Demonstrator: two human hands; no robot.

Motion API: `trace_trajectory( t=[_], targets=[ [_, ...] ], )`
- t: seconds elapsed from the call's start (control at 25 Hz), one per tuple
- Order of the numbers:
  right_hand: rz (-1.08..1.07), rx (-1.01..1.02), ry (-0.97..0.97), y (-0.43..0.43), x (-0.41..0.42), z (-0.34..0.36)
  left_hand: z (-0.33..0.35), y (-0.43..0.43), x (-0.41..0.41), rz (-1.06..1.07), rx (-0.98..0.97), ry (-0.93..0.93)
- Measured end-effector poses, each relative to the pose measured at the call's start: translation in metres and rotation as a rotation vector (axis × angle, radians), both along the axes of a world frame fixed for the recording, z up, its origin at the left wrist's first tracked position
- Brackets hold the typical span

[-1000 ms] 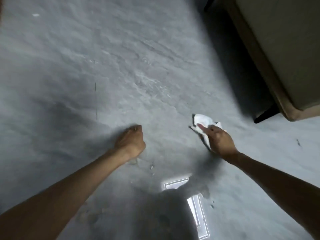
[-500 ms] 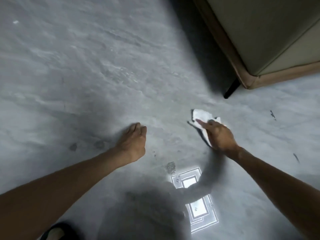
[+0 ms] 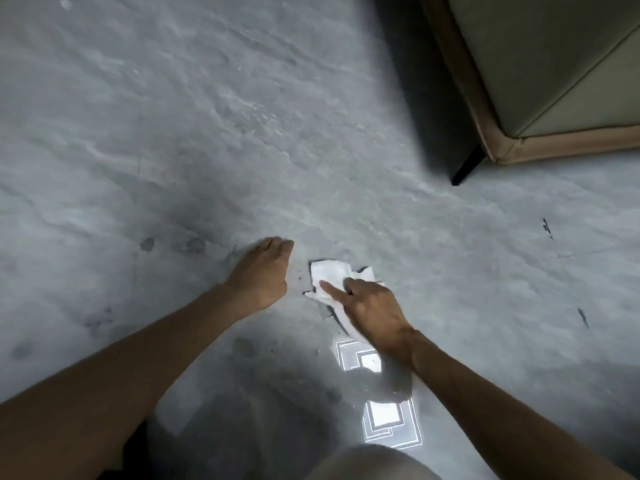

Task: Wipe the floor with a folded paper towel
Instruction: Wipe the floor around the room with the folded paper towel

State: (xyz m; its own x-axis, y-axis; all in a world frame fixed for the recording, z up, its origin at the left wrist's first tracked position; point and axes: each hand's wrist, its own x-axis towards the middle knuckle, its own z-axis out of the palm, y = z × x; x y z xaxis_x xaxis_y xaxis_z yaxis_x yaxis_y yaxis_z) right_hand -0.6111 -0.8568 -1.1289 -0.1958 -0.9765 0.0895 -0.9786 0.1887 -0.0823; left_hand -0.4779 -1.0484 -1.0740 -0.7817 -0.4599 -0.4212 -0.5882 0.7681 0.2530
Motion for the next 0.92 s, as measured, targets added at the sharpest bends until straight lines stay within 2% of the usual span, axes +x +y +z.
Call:
trace_trajectory(
  t=[0.16,0.24,0.28,0.36,0.48,0.56,0.6,0.64,0.68,0.72,0.8,0.84,0.88,0.92],
  targets=[
    [-0.753,0.033,-0.034,0.068,-0.077,0.007,0.009,0.02,0.051,0.013,0.046,-0.047],
    [-0.936,0.035,-0.083,0.055,-0.059,0.008,0.013,0.023,0.062,0.05,0.069,-0.111],
    [-0.934,0.016,-0.111,0.037,-0.038,0.01,0.015,0.024,0.06,0.059,0.069,-0.133],
    [-0.74,-0.007,-0.124,-0.001,0.017,0.012,0.019,0.023,0.049,0.079,0.063,-0.15],
    [-0.243,0.048,-0.102,-0.038,0.1,0.004,0.019,0.013,0.047,0.076,0.089,-0.133],
    [0.15,0.052,-0.078,-0.043,0.102,0.003,0.018,0.0,0.068,0.046,0.079,-0.093],
    [0.289,0.071,-0.07,-0.04,0.085,0.003,0.019,-0.006,0.082,0.028,0.052,-0.066],
    [0.332,0.097,-0.027,-0.036,0.06,0.001,0.019,-0.012,0.096,0.012,0.016,-0.03],
    [0.227,0.145,0.027,-0.03,0.035,0.002,0.018,-0.017,0.111,0.001,-0.013,0.016],
    [-0.021,0.178,0.058,-0.024,0.013,0.004,0.015,-0.02,0.123,0.002,-0.029,0.061],
    [-0.661,0.087,-0.032,-0.025,-0.002,0.006,0.005,-0.02,0.145,0.041,-0.032,0.121],
    [-0.843,0.036,-0.072,-0.037,0.01,0.007,-0.001,-0.019,0.154,0.064,-0.028,0.136],
    [-0.843,0.022,-0.079,-0.053,0.036,0.003,-0.007,-0.016,0.163,0.081,-0.024,0.139],
    [-0.734,0.02,-0.085,-0.066,0.068,-0.002,-0.013,-0.012,0.17,0.087,-0.024,0.136]
  ],
)
